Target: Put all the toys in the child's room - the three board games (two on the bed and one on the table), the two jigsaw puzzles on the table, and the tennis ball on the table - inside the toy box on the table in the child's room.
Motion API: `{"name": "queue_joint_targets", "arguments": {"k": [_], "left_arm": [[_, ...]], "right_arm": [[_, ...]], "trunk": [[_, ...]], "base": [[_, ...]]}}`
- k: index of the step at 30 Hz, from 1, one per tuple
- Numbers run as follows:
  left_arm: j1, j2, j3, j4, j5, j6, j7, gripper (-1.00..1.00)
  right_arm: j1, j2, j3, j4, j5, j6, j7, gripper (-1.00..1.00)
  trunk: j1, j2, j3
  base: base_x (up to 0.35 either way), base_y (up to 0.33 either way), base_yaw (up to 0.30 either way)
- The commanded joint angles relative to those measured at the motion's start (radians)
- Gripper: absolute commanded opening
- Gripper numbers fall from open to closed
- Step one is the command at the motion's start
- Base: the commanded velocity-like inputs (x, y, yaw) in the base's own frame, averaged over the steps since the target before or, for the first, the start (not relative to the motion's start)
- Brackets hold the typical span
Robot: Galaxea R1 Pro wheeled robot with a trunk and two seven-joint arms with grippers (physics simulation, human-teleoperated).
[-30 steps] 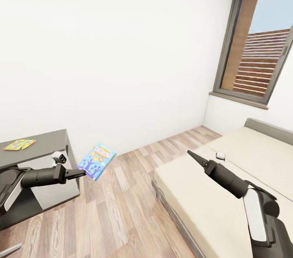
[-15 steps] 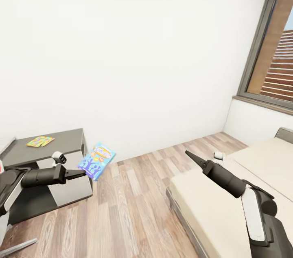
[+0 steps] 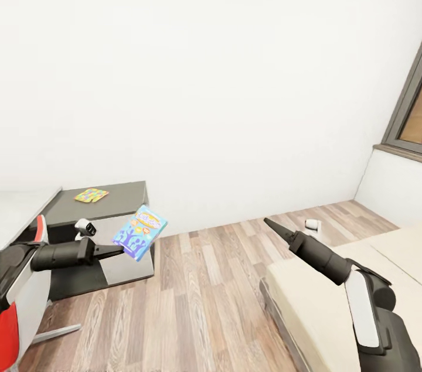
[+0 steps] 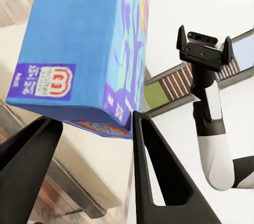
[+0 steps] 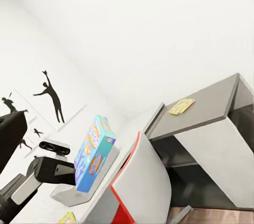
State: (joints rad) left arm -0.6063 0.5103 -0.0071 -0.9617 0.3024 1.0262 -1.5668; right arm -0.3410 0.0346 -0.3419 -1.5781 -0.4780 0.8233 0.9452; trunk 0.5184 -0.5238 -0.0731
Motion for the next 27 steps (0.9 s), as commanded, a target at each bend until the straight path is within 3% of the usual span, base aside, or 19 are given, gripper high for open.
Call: {"name": "queue_joint_targets", "arguments": {"k": [1, 4, 15, 17, 23, 27], "left_arm": [[-0.001, 0.0, 0.0, 0.0, 0.002, 0.01, -0.004, -1.0], [-0.001, 0.0, 0.003, 0.0, 0.003, 0.011, -0.004, -1.0], [-0.001, 0.006, 0.008, -0.008, 0.014, 0.014, -0.004, -1.0], [-0.001, 0.016, 0.024, -0.009, 0.015, 0.013, -0.004, -1.0], [0.002, 0.061, 0.123, -0.008, 0.016, 0.013, -0.004, -1.0], [0.003, 0.089, 0.148, -0.001, 0.014, 0.012, -0.004, -1.0]], "right_arm": [[-0.001, 0.001, -0.001, 0.0, -0.001, 0.005, 0.003, 1.0], [-0.001, -0.001, -0.001, 0.001, -0.001, 0.005, 0.002, 1.0], [-0.001, -0.003, 0.0, 0.0, -0.001, 0.005, -0.009, 1.0], [-0.001, -0.006, 0.0, 0.001, -0.001, 0.005, -0.007, 1.0], [-0.001, -0.011, -0.004, 0.003, -0.002, 0.005, -0.004, 1.0], [-0.001, -0.011, -0.006, 0.004, -0.002, 0.005, -0.005, 1.0]], "trunk": [[0.0, -0.002, -0.002], [0.0, -0.002, -0.002], [-0.042, 0.075, 0.032], [-0.049, 0.089, 0.039], [-0.068, 0.124, 0.054], [-0.068, 0.124, 0.054]], "base": [[0.001, 0.0, 0.282], [0.001, 0.0, 0.282], [0.0, 0.0, 0.28], [0.0, 0.0, 0.134], [0.0, 0.0, 0.027], [0.0, 0.0, 0.003]]}}
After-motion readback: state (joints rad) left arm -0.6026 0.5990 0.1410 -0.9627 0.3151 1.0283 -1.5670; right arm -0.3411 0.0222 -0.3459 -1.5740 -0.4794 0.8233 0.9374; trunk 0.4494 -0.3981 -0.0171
